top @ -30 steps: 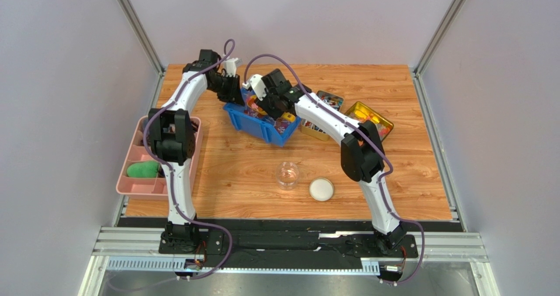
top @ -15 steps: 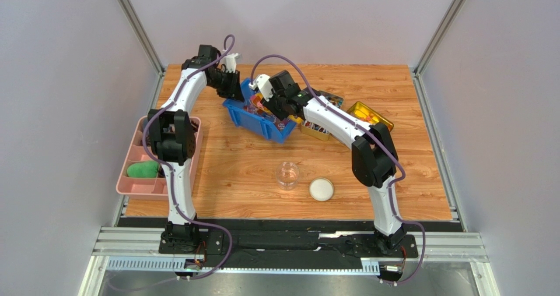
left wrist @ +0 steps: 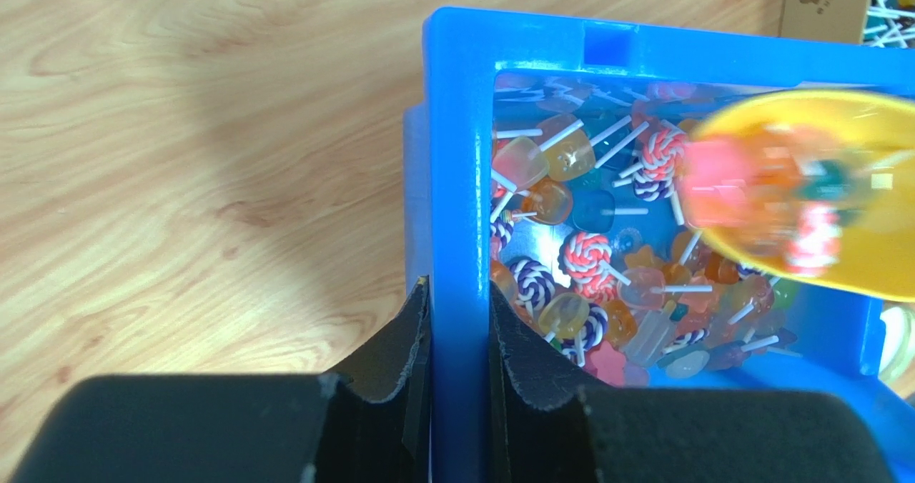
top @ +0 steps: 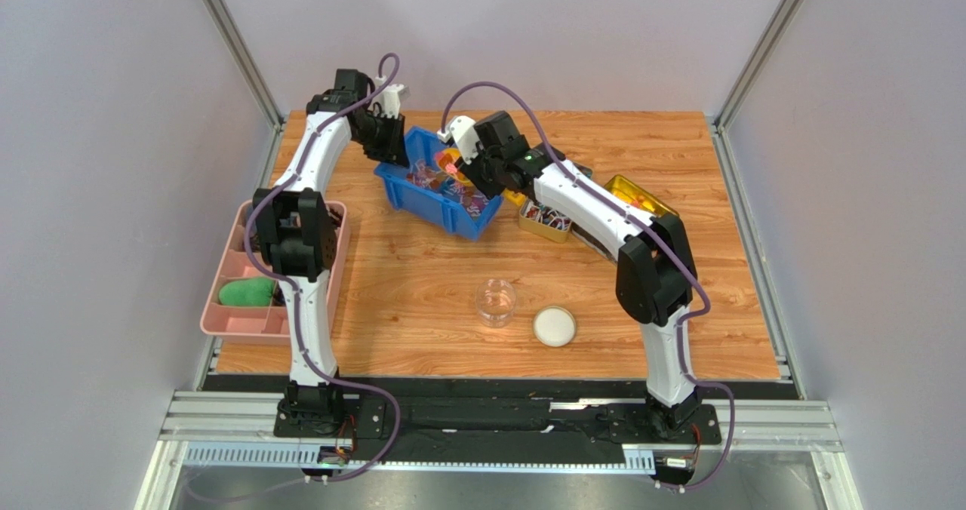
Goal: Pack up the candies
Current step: Scoop the fake candies from the storage box, then place the fake candies in the packing bottle.
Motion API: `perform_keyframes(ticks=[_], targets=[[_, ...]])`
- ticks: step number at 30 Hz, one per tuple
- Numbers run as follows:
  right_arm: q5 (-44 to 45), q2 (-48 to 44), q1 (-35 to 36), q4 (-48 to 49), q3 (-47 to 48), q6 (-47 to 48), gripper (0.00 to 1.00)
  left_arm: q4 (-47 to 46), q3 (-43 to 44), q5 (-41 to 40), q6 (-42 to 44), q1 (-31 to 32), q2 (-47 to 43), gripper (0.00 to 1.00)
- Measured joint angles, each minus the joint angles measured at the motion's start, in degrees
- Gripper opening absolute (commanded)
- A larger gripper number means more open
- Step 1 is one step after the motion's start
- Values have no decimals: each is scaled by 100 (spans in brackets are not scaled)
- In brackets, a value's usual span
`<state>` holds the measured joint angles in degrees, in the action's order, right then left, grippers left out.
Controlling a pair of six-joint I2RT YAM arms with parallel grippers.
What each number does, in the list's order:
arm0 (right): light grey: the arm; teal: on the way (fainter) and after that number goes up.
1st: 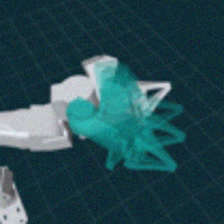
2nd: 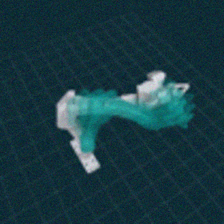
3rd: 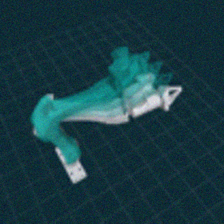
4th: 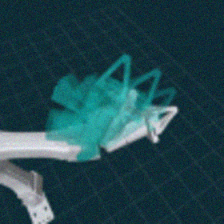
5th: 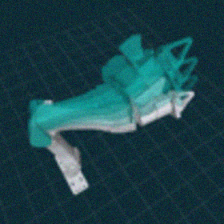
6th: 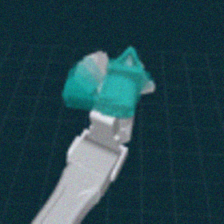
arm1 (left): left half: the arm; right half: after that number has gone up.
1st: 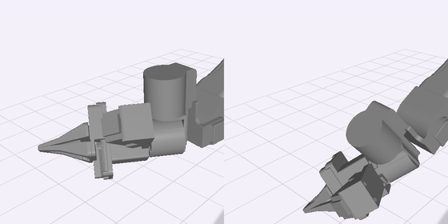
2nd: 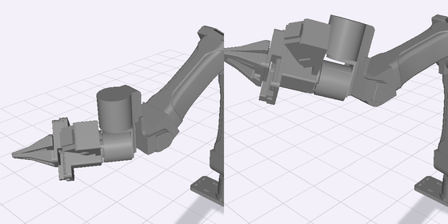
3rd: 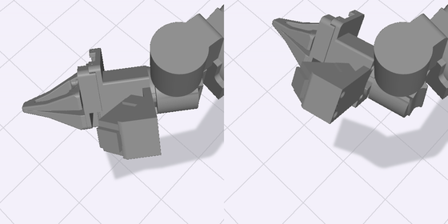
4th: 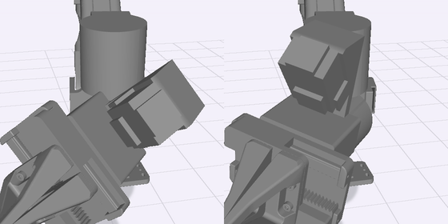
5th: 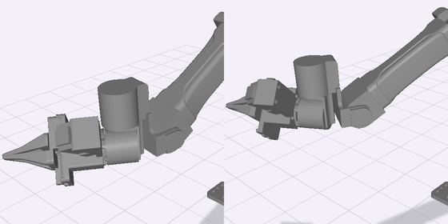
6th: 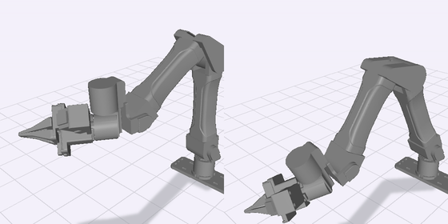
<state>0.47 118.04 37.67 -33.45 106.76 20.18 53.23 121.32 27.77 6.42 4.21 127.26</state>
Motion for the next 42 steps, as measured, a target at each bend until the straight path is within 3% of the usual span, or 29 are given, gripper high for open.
perform_keyframes(ticks=[16,34,42], targets=[[-654,-1008,-553,203,-723,-151,0,251,28,-254,203,-90,94,0],[-1331,-3281,-612,260,-3027,127,0,269,138,-507,190,-232,210,0],[-1434,-3751,-612,-378,-3440,450,0,264,138,-514,188,-240,210,0]])
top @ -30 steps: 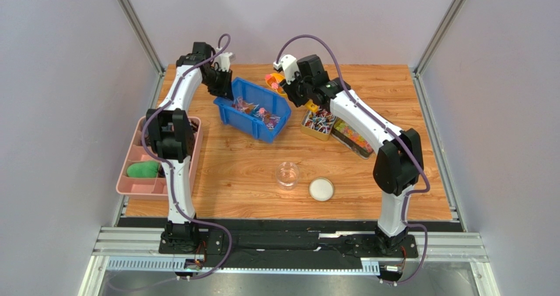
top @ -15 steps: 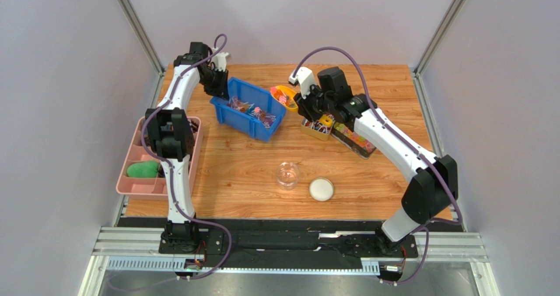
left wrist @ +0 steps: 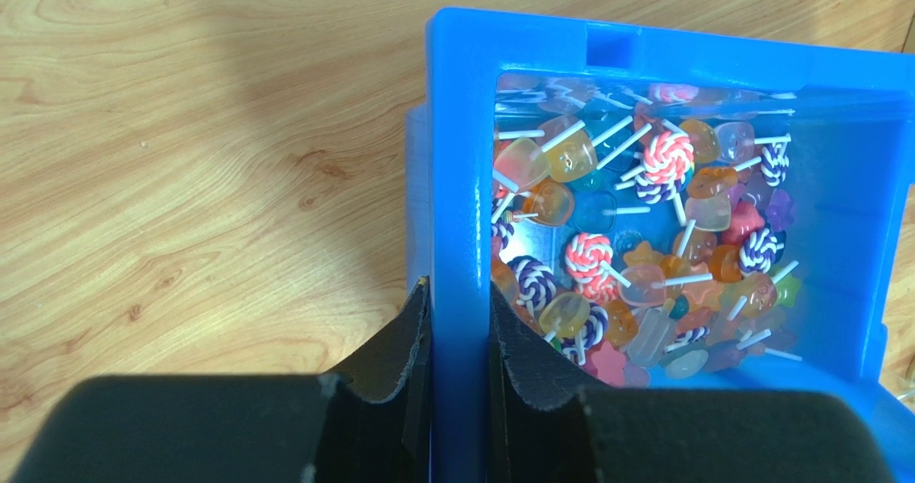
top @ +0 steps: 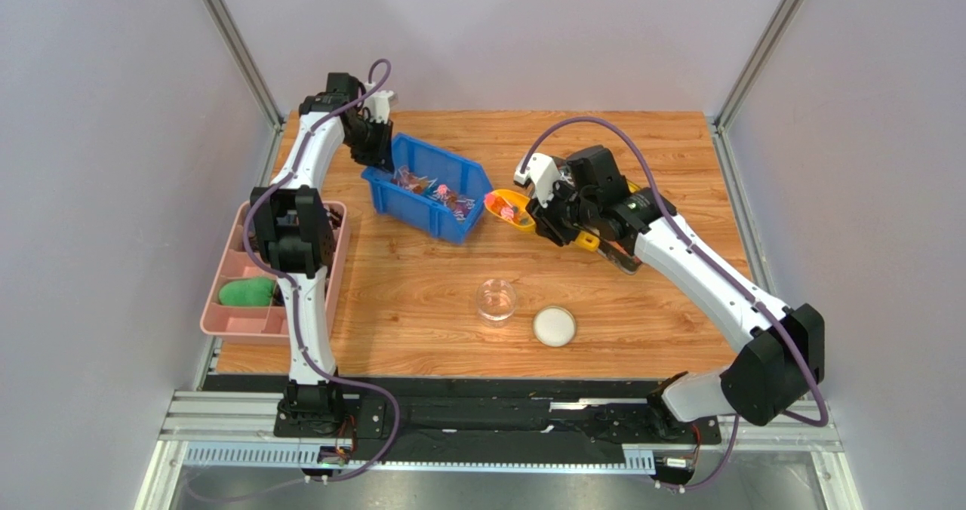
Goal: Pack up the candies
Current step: Place the fake candies in the packing bottle.
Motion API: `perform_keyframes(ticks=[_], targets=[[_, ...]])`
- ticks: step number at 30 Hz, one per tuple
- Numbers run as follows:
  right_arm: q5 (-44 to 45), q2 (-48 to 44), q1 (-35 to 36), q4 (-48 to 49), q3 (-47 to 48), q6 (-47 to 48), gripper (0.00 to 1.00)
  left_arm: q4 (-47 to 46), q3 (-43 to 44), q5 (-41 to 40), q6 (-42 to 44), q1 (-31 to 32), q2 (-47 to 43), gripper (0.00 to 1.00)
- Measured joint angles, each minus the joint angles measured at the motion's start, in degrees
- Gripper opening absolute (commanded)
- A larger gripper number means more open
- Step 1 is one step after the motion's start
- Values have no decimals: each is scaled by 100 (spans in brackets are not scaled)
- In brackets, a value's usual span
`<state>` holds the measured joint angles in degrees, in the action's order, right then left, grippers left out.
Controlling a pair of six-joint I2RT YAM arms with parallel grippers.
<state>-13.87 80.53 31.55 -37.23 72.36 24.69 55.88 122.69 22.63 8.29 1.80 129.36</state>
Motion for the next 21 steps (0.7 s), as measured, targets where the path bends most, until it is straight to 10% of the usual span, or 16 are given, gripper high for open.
perform_keyframes(ticks=[21], targets=[[437,-424,903,-1895,-400,758,0,-623,-684,9,-59,-107,-50,0]])
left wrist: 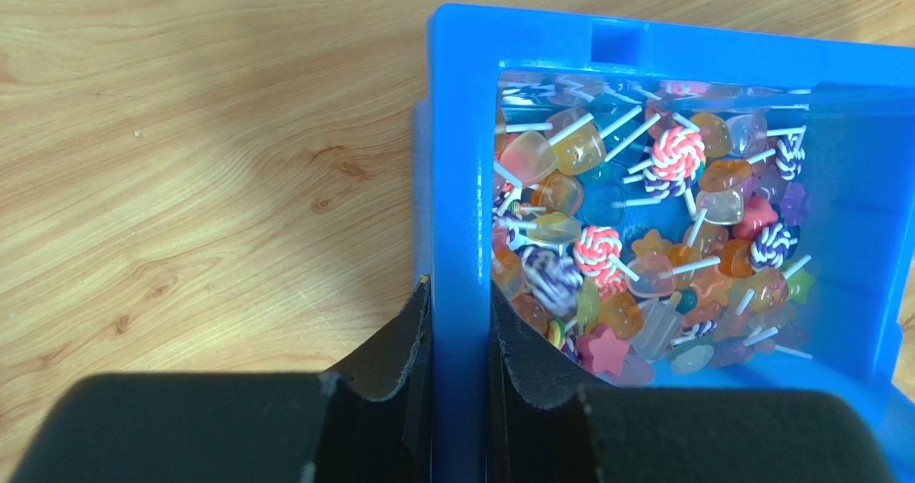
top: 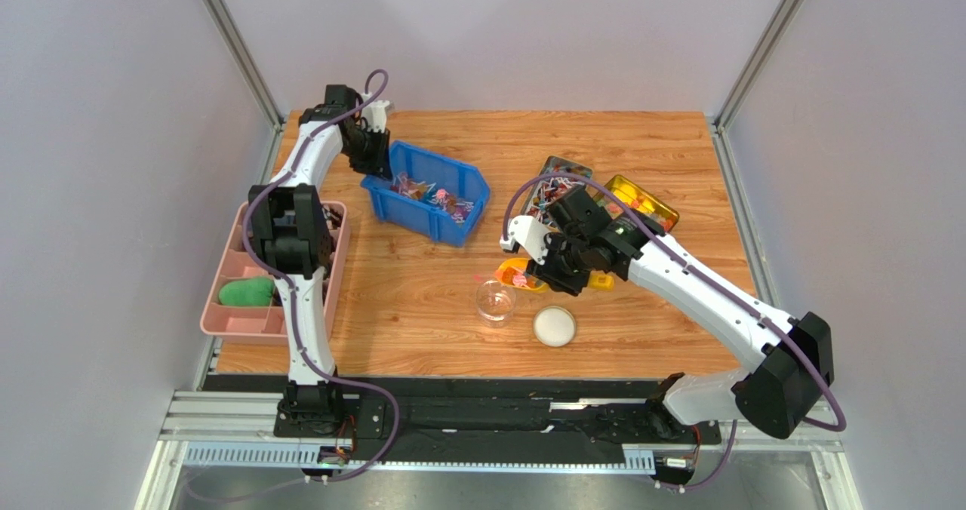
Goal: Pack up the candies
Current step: Place the fake candies in the packing bottle.
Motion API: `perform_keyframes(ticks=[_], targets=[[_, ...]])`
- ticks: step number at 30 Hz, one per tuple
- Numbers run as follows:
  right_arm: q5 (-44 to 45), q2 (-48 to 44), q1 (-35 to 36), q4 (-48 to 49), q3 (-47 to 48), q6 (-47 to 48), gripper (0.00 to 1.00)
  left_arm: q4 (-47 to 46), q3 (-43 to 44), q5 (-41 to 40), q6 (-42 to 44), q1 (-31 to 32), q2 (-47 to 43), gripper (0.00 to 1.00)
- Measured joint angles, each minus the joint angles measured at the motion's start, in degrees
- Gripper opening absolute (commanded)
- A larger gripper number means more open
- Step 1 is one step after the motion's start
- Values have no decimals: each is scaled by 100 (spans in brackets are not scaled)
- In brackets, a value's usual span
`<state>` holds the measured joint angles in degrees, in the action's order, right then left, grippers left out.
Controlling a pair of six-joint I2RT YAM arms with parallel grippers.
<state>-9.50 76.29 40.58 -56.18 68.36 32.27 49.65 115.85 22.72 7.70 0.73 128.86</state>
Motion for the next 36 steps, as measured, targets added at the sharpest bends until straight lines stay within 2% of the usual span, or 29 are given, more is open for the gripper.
perform_keyframes(ticks=[10,36], targets=[[595,420,452,-446,81,66,0,-286,-483,26,4,-2,-332,0],[1858,852,1349,-1091,715,208,0,-612,-870,131,7,-2,-470,0]])
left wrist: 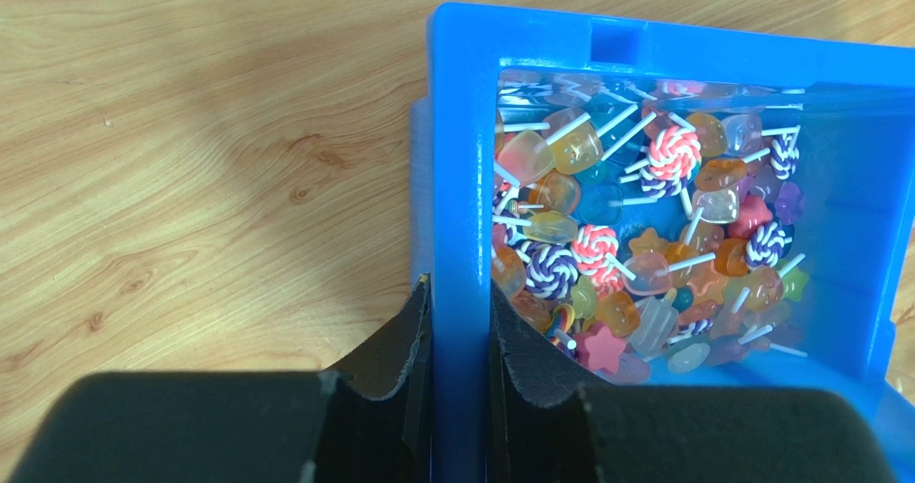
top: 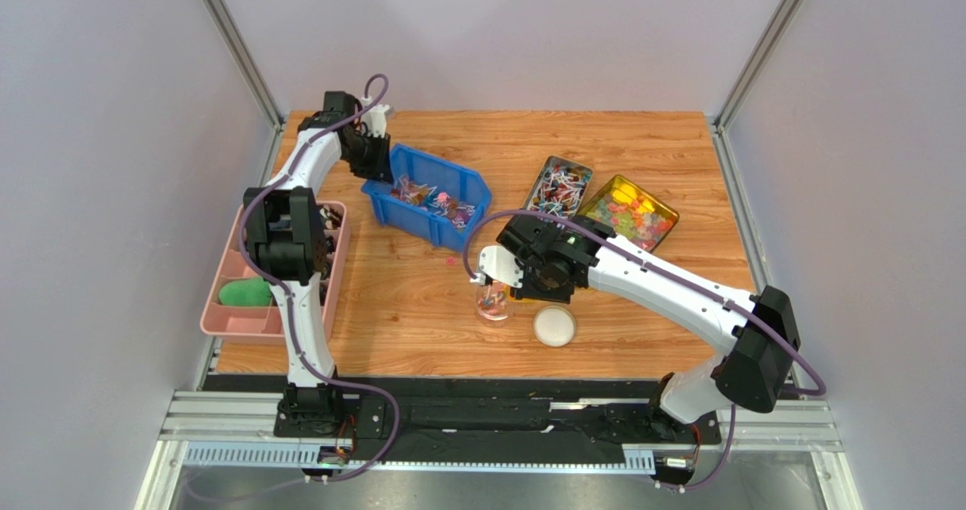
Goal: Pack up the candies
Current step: Place the fake candies in the packing bottle.
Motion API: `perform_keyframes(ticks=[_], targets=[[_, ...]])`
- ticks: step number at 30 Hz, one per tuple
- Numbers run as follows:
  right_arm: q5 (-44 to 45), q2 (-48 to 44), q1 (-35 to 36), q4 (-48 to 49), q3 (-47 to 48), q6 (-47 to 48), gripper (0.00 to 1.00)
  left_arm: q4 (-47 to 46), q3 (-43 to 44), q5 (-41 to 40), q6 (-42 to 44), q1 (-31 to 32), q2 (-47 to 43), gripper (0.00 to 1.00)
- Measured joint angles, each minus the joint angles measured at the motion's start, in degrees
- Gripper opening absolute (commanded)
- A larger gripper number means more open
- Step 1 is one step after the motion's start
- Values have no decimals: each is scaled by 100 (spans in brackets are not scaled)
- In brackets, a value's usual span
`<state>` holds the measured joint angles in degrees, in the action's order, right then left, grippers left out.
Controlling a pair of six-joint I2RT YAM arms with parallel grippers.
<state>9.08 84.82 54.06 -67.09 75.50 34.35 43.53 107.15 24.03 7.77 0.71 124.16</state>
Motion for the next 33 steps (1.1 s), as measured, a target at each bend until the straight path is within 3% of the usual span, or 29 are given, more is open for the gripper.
perform_keyframes(ticks=[16,22,33], targets=[[459,72,127,4,179,256,0,-20,-42,98,0,0,-9,0],[697,107,79,111,706,304,0,-79,-52,264,0,2,-57,0],[1259,1384,-223,780,2396,321,0,-922,-1049,487,-20,299,-1578,0]])
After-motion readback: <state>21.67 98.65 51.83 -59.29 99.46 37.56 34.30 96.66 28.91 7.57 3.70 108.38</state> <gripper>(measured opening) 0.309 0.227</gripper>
